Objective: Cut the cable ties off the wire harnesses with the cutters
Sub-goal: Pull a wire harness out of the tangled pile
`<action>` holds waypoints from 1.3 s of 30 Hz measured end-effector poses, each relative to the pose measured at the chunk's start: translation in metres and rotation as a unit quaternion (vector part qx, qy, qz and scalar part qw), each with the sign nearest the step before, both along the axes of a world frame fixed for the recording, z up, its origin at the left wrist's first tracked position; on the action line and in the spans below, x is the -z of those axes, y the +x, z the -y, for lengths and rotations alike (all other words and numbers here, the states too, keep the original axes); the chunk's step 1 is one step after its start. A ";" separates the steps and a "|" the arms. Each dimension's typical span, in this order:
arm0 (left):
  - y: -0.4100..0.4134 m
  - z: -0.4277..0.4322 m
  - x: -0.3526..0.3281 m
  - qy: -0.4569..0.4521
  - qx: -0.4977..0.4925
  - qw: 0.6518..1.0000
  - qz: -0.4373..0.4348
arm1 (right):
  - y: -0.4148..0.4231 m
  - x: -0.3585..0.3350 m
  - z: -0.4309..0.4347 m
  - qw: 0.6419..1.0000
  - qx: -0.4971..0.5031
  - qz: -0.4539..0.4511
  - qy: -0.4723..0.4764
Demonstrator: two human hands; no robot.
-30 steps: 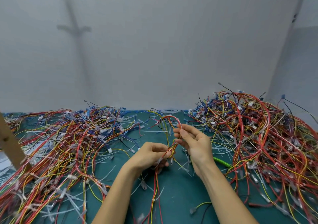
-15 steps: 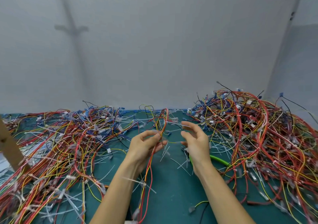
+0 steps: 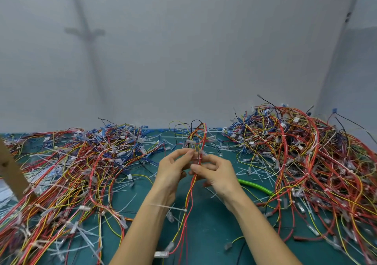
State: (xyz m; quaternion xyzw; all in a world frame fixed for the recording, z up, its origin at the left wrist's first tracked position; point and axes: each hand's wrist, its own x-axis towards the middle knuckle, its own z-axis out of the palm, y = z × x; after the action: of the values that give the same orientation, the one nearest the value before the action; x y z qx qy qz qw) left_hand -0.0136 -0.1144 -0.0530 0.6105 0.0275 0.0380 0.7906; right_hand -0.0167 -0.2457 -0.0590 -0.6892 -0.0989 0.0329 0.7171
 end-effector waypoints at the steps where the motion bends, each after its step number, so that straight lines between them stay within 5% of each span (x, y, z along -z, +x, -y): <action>1: 0.000 0.001 -0.002 -0.026 0.013 1.000 0.000 | 0.001 0.000 0.000 1.000 0.020 0.000 0.016; 4: -0.002 -0.001 -0.006 -0.062 0.029 0.997 -0.022 | 0.003 -0.001 0.004 0.994 0.080 -0.008 0.080; 7: -0.005 -0.010 -0.006 0.062 0.106 0.990 -0.066 | 0.007 -0.002 0.008 0.983 0.128 -0.019 0.131; 10: -0.012 -0.013 -0.005 0.197 0.267 0.941 -0.074 | 0.011 -0.001 0.012 0.971 0.156 -0.026 0.177; 14: -0.013 -0.012 -0.003 0.223 0.306 0.925 -0.035 | 0.012 0.001 0.013 0.967 0.163 -0.018 0.194; 20: -0.007 -0.013 0.001 0.121 0.176 0.977 0.017 | 0.013 -0.002 0.013 0.963 0.138 -0.047 0.227; 24: -0.002 -0.010 0.001 0.028 0.098 0.995 0.011 | 0.010 -0.003 0.014 0.984 0.079 -0.086 0.137; 29: 0.002 -0.008 -0.001 -0.044 0.010 0.999 0.010 | 0.000 -0.002 0.011 0.995 -0.064 -0.070 0.003; 39: 0.001 -0.009 -0.005 -0.131 0.011 0.991 -0.022 | -0.001 0.000 0.014 0.992 -0.110 -0.066 0.016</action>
State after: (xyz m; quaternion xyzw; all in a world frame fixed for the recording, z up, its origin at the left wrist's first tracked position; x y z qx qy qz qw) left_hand -0.0130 -0.1057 -0.0480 0.5030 0.0430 0.0115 0.8631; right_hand -0.0181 -0.2593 -0.0595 -0.6590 -0.1273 0.1552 0.7249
